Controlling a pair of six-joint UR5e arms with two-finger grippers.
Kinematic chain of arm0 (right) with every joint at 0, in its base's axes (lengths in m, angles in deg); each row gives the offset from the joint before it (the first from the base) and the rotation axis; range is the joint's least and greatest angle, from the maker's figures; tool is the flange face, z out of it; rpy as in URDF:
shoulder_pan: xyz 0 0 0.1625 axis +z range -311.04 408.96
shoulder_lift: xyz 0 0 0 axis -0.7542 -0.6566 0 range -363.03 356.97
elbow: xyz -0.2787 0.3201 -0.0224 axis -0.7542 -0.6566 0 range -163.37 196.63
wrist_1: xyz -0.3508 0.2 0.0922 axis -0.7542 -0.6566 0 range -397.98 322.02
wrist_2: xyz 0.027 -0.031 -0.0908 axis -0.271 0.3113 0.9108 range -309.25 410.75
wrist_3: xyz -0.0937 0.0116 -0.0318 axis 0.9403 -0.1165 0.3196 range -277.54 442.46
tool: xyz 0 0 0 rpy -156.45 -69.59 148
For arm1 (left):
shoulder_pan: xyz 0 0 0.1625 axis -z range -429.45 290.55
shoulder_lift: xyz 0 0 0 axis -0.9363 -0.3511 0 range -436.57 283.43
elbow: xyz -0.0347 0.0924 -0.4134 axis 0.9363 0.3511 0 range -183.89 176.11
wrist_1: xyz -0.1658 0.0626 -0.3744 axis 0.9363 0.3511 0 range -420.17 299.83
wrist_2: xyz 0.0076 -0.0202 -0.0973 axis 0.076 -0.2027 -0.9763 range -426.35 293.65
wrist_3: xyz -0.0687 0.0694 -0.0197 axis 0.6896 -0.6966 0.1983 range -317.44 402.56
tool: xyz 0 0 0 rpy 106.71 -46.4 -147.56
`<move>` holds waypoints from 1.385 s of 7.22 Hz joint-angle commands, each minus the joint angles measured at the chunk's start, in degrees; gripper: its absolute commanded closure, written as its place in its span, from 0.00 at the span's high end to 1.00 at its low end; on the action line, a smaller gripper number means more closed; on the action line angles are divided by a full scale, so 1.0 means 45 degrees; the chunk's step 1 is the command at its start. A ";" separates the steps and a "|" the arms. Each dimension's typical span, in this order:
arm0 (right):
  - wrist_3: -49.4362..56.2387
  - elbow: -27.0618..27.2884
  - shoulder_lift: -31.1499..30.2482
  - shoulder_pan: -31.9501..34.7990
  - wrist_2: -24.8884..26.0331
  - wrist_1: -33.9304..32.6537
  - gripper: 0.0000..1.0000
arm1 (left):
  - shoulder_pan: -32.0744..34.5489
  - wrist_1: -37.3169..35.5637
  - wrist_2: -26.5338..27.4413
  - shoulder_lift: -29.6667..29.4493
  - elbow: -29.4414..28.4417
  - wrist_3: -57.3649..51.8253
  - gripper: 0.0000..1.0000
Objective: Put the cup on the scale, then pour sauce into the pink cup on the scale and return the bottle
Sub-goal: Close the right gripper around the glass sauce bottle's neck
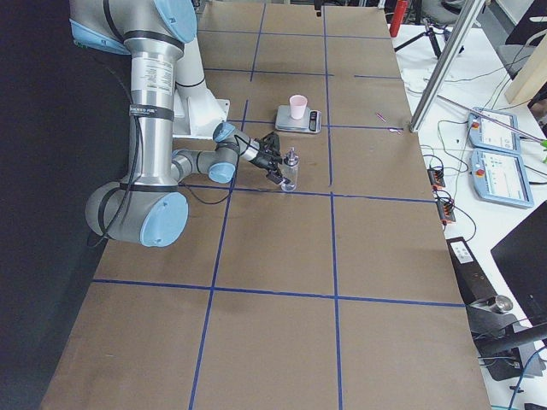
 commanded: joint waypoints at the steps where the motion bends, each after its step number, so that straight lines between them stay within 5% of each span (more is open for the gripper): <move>1: -0.0006 -0.0067 -0.0011 0.0008 0.0015 0.0003 1.00 | 0.0019 -0.0002 -0.0002 -0.0016 0.0016 0.0007 1.00; 6: 0.0307 -0.0145 0.0163 0.0203 0.0035 -0.0016 0.98 | 0.0020 -0.0022 -0.0002 -0.0055 0.0016 0.0026 1.00; 10: 0.0307 -0.0594 0.0750 0.0417 0.0015 -0.0016 0.85 | -0.0019 -0.0041 -0.0022 -0.0133 -0.0004 0.0278 1.00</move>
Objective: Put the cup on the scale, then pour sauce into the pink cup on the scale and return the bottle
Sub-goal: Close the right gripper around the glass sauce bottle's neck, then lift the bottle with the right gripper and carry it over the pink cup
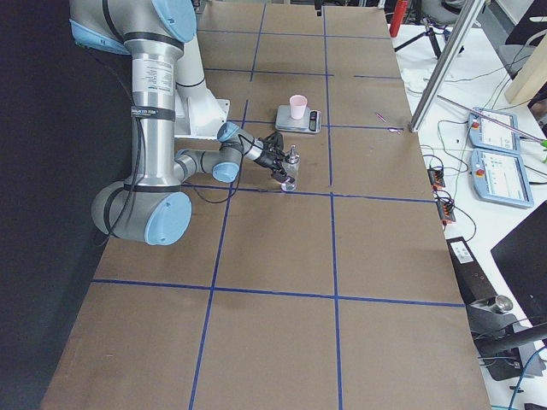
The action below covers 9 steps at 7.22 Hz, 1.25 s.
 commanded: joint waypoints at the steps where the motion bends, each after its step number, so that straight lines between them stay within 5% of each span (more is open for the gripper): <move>1: -0.0019 -0.0095 0.0100 0.0108 -0.0020 0.0019 0.71 | -0.0021 -0.0007 -0.0015 -0.0062 -0.0017 0.0288 1.00; 2: 0.0020 -0.0076 0.0100 0.0166 -0.0020 0.0019 0.26 | -0.0021 -0.0007 -0.0073 -0.0062 0.0002 0.0309 1.00; 3: 0.0349 0.0118 0.0119 0.0399 -0.0136 0.0019 0.00 | -0.0021 -0.0007 -0.0170 -0.0082 0.0003 0.0328 1.00; 7: 0.1581 0.1406 0.0254 0.0753 -0.0137 -0.0292 0.00 | 0.0017 -0.0007 -0.0191 -0.0004 0.0119 0.0270 1.00; 9: 0.2766 0.1953 0.1131 0.0888 -0.0040 -0.1614 0.00 | 0.0057 -0.0007 -0.0191 0.0113 0.0139 0.0134 1.00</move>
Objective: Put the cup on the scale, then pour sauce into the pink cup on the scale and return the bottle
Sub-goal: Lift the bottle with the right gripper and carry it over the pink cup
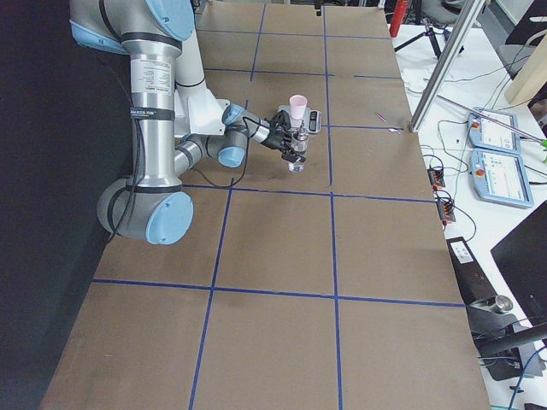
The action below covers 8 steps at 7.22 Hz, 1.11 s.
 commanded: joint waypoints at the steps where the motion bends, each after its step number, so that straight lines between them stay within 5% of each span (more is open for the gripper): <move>1: 0.1312 0.0405 0.0914 0.0224 0.0077 -0.1095 0.00 | 0.0081 0.0019 -0.0001 0.0111 -0.0002 -0.0335 1.00; 5: 0.4552 0.0269 0.3587 0.0167 0.1848 -0.4427 0.00 | 0.2633 0.0215 -0.0293 0.1612 -0.0506 -0.6198 1.00; 8: 0.7207 -0.0023 0.4297 -0.0165 0.3413 -0.5590 0.00 | 0.4103 0.1708 -0.0390 0.2274 -0.2825 -1.0137 1.00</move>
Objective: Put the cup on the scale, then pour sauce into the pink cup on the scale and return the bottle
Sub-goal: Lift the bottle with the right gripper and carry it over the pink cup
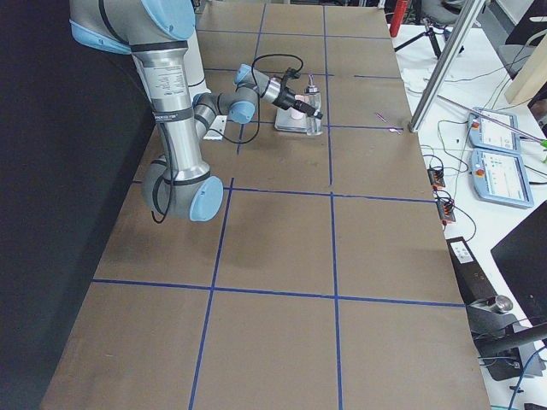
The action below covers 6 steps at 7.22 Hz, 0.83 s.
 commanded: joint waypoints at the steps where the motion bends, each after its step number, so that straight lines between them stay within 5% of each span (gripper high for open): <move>1: 0.1865 -0.0182 0.0425 -0.0154 0.0633 -0.0230 0.00 | 0.0684 0.2668 -0.0942 0.1239 -0.2049 -0.1119 1.00; 2: 0.2858 -0.0241 0.0504 -0.0155 0.0653 -0.0230 0.00 | 0.1364 0.5025 -0.2497 0.2020 -0.3626 -0.1099 1.00; 3: 0.3352 -0.0299 0.0583 -0.0155 0.0865 -0.0230 0.00 | 0.1428 0.6653 -0.2726 0.1950 -0.4667 -0.0867 1.00; 6: 0.3493 -0.1157 0.0583 -0.0544 0.2468 -0.0601 0.00 | 0.1449 0.6807 -0.2554 0.1969 -0.4696 -0.0904 1.00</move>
